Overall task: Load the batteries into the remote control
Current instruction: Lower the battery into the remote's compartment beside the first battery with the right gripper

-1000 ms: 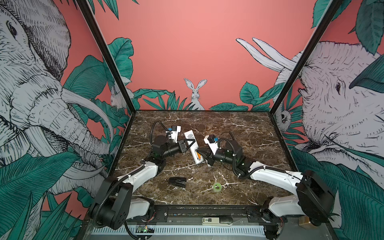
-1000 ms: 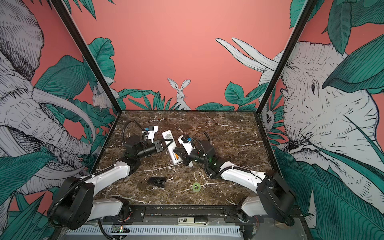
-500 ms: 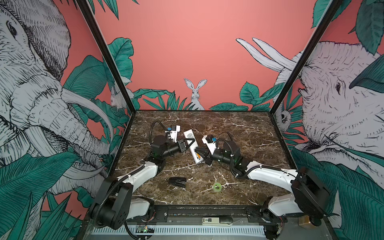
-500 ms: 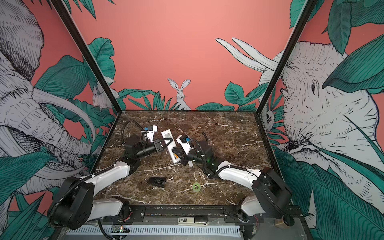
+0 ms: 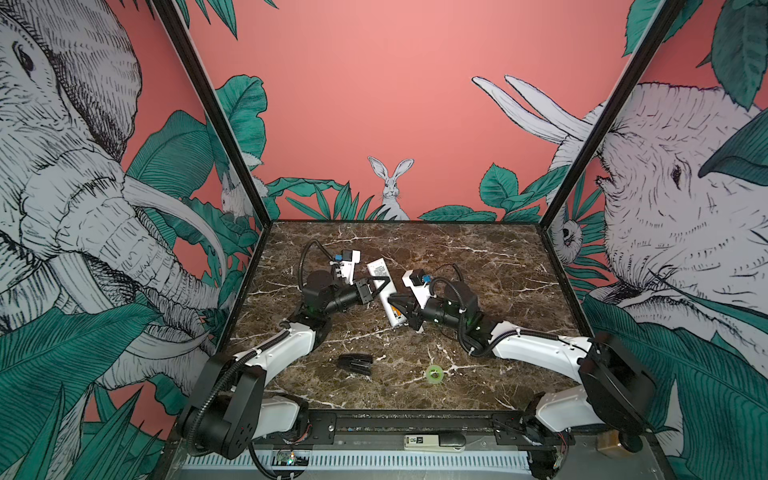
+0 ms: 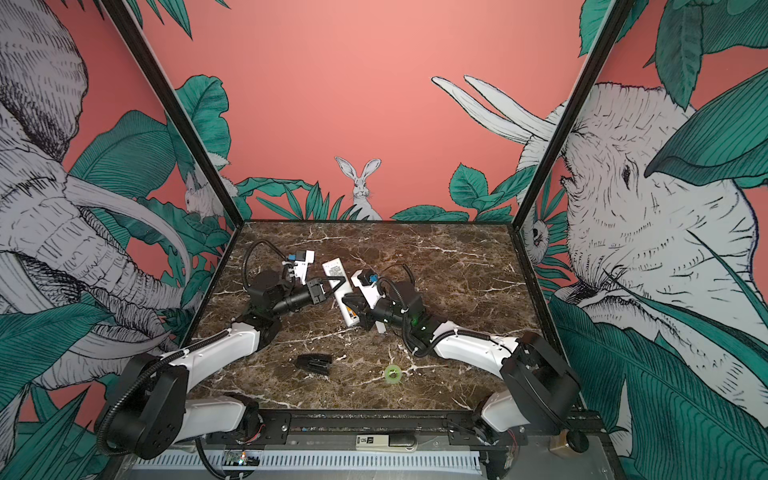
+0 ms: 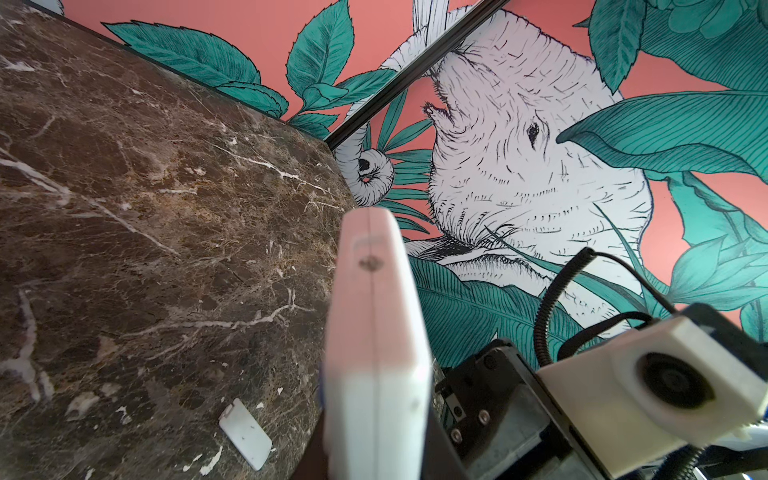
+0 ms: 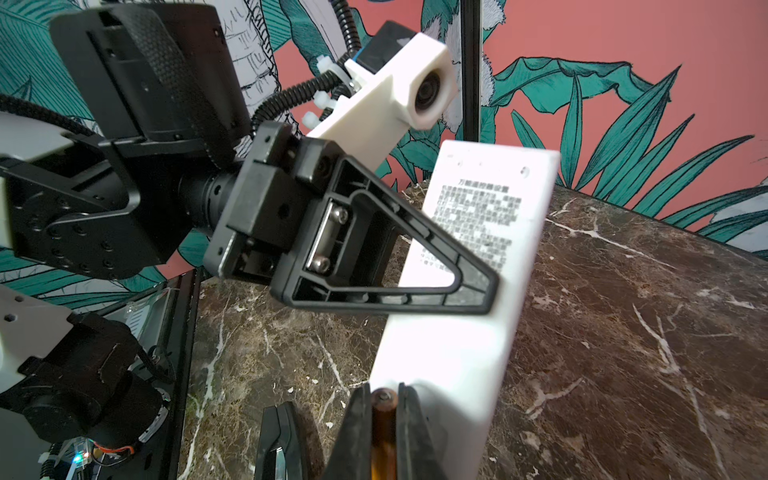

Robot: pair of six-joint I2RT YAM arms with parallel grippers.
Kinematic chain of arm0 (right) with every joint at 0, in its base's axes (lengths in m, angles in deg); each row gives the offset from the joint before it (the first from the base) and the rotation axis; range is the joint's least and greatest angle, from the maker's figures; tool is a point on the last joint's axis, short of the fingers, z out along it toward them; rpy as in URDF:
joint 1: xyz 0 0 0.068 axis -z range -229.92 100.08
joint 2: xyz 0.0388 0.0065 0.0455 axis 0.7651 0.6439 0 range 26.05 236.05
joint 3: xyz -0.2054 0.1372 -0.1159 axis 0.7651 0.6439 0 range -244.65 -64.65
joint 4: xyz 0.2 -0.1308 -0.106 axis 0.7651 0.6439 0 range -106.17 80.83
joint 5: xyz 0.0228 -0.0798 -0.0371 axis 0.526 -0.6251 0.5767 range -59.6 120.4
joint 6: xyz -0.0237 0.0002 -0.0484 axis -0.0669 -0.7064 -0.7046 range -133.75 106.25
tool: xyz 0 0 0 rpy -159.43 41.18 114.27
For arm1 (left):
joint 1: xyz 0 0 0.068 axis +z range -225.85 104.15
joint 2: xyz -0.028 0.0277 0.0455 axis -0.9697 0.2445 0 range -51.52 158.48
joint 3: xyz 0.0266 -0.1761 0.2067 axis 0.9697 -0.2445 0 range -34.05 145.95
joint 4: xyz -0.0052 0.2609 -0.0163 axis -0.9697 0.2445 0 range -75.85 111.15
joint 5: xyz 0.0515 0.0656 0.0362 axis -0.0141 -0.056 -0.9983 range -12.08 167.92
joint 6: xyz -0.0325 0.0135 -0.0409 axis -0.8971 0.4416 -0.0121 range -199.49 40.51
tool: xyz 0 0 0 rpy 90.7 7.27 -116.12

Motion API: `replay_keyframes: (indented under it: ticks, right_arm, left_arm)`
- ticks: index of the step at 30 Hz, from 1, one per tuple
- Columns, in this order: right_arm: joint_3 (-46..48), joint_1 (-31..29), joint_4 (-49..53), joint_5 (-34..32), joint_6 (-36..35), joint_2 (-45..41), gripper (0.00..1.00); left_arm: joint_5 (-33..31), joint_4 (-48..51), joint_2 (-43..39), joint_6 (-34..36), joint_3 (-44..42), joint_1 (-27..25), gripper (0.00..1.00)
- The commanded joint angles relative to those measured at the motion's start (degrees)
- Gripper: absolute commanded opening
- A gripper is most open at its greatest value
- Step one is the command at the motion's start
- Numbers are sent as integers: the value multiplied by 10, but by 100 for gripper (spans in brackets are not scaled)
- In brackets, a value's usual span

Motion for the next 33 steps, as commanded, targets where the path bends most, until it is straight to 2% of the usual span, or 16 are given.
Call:
replay_keyframes:
  ticks: [1,20,33]
  right_arm:
    - [12,-3,-25,-10,2,-1,0]
    - [33,-3,-54,-19,1,-3,19]
    - [30,-3,-31,-23,-18,-26,29]
  left_arm:
    - [6,-43,-9,-12,-5,1,0]
    - [3,-60,-11,-19,-11,1,0]
    - [3,-54,-10,-16,-14,1,0]
